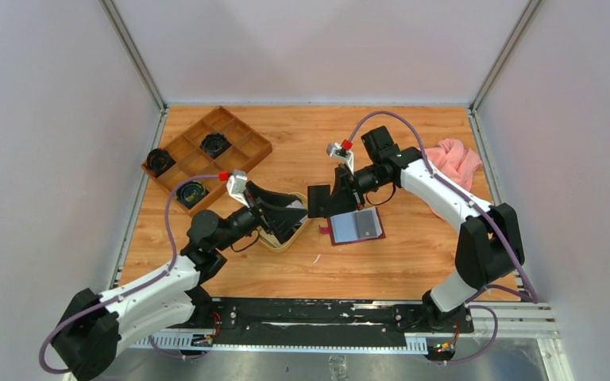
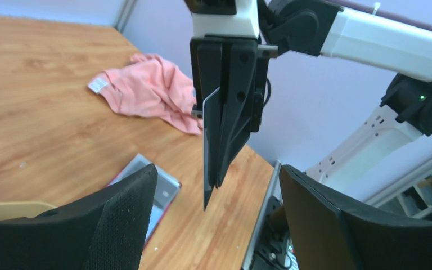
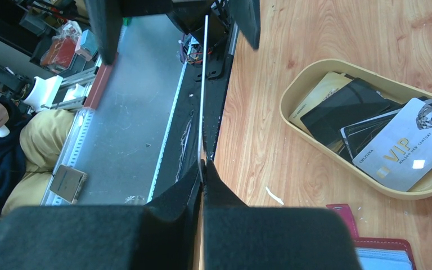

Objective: Put the credit cards into the card holder
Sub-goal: Pick up the credit card from the storage box.

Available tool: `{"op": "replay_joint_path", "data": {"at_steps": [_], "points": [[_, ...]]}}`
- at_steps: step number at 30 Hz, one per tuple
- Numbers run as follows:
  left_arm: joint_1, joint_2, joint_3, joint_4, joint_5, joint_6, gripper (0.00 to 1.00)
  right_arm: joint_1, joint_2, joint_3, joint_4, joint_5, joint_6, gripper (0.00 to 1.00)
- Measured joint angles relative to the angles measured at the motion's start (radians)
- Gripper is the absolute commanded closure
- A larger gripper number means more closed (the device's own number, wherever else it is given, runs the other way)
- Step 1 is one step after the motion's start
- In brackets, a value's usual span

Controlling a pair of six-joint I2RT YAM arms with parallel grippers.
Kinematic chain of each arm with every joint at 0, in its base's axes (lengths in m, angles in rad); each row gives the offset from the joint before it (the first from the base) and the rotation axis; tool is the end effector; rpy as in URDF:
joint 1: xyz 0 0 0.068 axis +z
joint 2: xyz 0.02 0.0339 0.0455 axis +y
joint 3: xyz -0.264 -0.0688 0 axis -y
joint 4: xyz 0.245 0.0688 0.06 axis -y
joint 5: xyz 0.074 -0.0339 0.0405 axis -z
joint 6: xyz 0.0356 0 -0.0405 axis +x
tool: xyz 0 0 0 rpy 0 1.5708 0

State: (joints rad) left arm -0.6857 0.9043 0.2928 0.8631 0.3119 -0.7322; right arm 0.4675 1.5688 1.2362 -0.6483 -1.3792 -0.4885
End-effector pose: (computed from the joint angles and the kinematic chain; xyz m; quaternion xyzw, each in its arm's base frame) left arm 0.1450 -0.1328 0.2563 0.1086 0.6081 -0.5805 0.5306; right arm 0.2660 0.1734 0.2871 -0.5038 0.5704 0.6064 0.2306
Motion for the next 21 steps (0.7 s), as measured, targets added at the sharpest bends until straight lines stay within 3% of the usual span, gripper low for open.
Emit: {"op": "replay_joint_path", "data": {"at_steps": [6,13,21], "points": [[0.072,-0.063,0.048,-0.106,0.090,0.056,0.11,0.002,0.000,0.000,-0.005,-0.002,-0.014,1.00],[0.102,0.128,0.183,-0.150,0.228,0.051,0.16,0.010,0.000,0.000,-0.046,-0.007,-0.072,1.00],[0.102,0.206,0.264,-0.163,0.303,0.042,0.45,0.011,0.002,0.000,-0.078,-0.008,-0.107,1.00]]}}
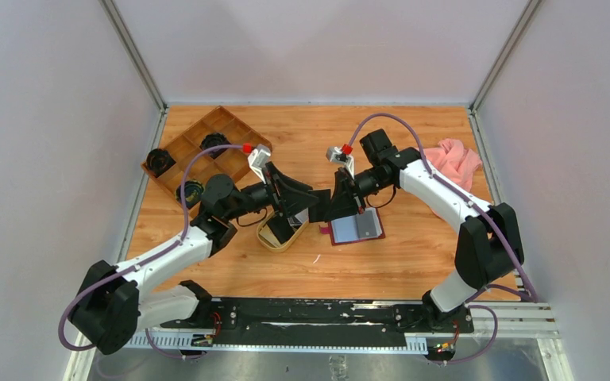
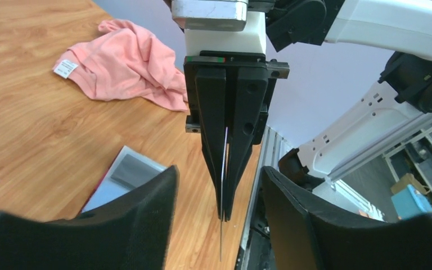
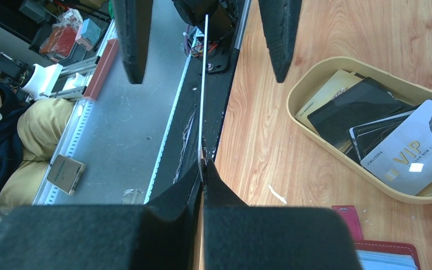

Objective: Put the credit cards into the card holder
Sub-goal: Pick up the credit card from the storage box.

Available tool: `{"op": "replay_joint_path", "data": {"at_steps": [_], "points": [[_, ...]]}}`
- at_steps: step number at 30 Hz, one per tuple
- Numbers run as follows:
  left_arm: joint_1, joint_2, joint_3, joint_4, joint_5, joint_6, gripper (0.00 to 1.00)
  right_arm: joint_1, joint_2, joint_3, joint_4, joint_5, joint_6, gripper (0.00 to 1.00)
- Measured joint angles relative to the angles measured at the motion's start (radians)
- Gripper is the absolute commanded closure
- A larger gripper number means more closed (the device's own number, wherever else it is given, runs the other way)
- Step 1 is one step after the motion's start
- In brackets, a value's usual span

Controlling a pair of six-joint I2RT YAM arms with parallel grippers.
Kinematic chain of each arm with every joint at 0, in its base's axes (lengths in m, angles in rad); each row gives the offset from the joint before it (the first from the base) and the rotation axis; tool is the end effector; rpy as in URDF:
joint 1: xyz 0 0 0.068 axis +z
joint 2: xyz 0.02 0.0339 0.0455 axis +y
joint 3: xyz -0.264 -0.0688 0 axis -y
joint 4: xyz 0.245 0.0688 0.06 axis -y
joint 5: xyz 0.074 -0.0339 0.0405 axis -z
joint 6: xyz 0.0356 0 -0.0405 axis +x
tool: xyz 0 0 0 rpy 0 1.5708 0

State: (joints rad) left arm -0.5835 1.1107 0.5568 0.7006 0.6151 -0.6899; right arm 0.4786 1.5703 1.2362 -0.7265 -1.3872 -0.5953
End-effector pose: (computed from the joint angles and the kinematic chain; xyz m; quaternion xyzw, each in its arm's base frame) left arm 0.1929 -0.1519 0.2873 0.1957 0.6340 -0.5880 0.4625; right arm 0.2593 0.1740 0.2836 -0.5192 0.5568 0.6063 0.2298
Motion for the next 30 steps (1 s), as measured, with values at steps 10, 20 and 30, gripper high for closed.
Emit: {"op": "replay_joint_path", "data": {"at_steps": [10,20,30], "points": [[0.000,0.051,0.003,0.045,0.058,-0.043,1.00,0.000,0.001,0.000,-0.012,0.007,-0.013,0.65],[0.013,0.146,-0.001,0.096,0.013,-0.017,1.00,-0.124,-0.023,0.051,-0.107,0.271,-0.137,0.59],[0.003,0.514,-0.065,0.499,-0.121,-0.201,1.00,-0.231,0.031,0.004,0.016,0.396,0.042,0.89]]}}
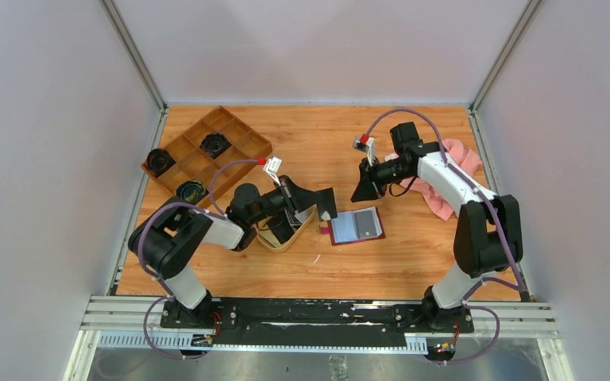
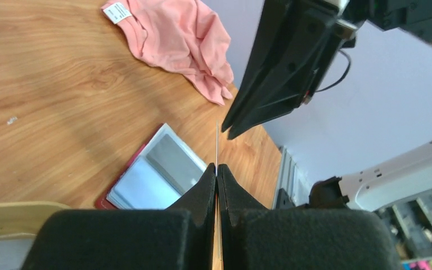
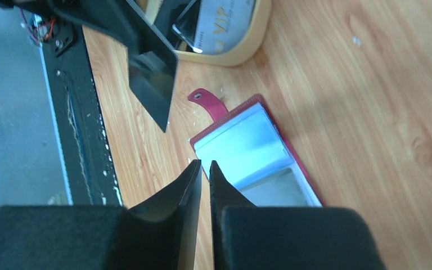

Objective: Put the credit cards into the card holder
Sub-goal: Pick up the credit card from the storage box, then insert the credit card into the card holder.

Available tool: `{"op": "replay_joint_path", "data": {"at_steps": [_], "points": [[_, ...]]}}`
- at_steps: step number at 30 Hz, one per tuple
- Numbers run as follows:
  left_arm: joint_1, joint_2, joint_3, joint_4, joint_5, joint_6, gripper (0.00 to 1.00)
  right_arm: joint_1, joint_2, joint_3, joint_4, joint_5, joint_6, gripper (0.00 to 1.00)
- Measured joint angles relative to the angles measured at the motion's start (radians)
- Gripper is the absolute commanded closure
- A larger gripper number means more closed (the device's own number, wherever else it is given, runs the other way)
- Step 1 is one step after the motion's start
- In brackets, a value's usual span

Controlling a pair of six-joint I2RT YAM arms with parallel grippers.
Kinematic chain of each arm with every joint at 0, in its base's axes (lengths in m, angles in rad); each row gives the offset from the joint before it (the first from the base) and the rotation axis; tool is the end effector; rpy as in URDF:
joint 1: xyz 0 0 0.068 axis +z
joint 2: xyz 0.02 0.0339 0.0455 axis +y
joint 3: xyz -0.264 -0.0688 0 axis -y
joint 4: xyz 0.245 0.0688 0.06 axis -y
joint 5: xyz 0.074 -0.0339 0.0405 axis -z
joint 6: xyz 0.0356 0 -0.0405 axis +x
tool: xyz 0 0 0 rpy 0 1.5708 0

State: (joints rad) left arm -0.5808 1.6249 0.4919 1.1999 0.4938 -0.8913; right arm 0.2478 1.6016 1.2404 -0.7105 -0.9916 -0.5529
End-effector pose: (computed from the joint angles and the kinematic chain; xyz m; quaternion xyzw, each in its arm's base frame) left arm 0.2395 -0.1774 0.1877 0.0739 0.6820 -0.5992 0.4128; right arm 0.3061 0.1082 0.2648 -0.4404 0.7392 0.4226 0.2848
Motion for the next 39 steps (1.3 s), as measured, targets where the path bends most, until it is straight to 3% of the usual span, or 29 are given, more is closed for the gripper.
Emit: {"op": "replay_joint_path", "data": {"at_steps": [6,12,39], "points": [[-0.067,0.117,-0.044,0.185,-0.135,-0.061,1.00,-0.051,0.113,-0.062,0.085,0.006,0.136,0.93],[-0.132,0.165,-0.060,0.257,-0.280,-0.071,1.00,-0.114,0.102,-0.160,0.187,0.006,0.262,0.94],[-0.302,0.339,0.023,0.243,-0.622,-0.044,1.00,-0.138,0.163,-0.201,0.237,-0.002,0.325,0.95]]}}
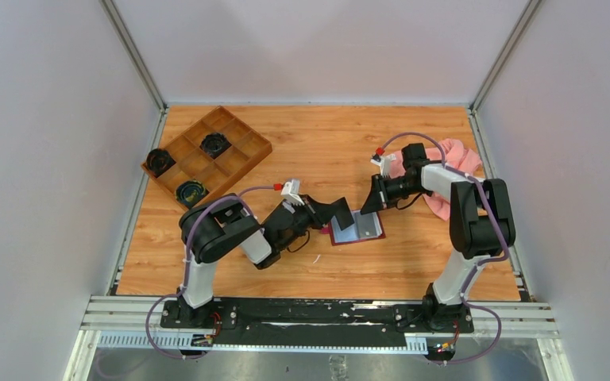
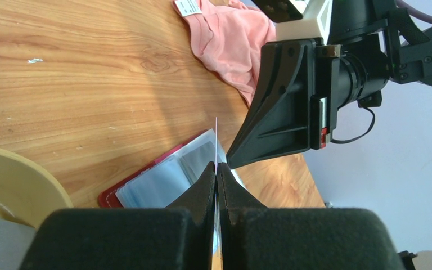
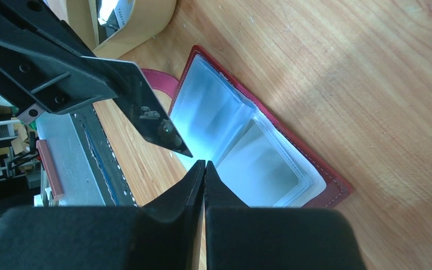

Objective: Put the credit cards into the card holder
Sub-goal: Insert the credit card into the card holder.

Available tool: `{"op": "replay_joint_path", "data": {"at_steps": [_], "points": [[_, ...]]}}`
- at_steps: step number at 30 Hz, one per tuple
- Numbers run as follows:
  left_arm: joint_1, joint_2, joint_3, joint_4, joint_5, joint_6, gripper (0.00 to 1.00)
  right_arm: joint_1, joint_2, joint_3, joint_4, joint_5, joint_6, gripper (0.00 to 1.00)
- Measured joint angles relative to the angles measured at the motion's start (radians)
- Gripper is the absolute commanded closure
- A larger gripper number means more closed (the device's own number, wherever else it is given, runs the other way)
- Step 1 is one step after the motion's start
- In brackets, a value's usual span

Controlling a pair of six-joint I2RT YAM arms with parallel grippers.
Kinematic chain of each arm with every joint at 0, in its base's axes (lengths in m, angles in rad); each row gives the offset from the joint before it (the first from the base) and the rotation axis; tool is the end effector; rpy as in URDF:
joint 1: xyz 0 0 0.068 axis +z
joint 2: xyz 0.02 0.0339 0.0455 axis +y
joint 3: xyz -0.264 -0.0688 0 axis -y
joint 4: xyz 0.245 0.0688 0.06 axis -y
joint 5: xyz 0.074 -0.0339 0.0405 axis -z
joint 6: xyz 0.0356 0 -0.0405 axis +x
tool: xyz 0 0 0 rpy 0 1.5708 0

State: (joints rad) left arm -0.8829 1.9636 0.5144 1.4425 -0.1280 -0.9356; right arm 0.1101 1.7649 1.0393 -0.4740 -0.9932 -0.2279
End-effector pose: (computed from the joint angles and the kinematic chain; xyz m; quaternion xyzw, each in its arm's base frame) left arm 0.2065 -0.2441 0.1207 -0.0637 0.7066 -0.5271 0.4679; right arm 0.3227 0.0657 0.1678 -0.2320 0.8370 0.4579 0.1895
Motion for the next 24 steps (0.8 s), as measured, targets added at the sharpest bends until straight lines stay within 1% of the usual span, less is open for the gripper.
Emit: {"op": "replay_joint_path", "data": {"at_steps": [12,24], "points": [[-0.047,0.013,0.016,-0.036,-0.099,0.023,1.00,0.000,0.017,0.001,-0.001,0.008,0.001,0.96],[-0.058,0.058,0.055,-0.055,-0.132,0.021,1.00,-0.013,0.023,0.001,-0.002,0.012,0.001,0.96]]}}
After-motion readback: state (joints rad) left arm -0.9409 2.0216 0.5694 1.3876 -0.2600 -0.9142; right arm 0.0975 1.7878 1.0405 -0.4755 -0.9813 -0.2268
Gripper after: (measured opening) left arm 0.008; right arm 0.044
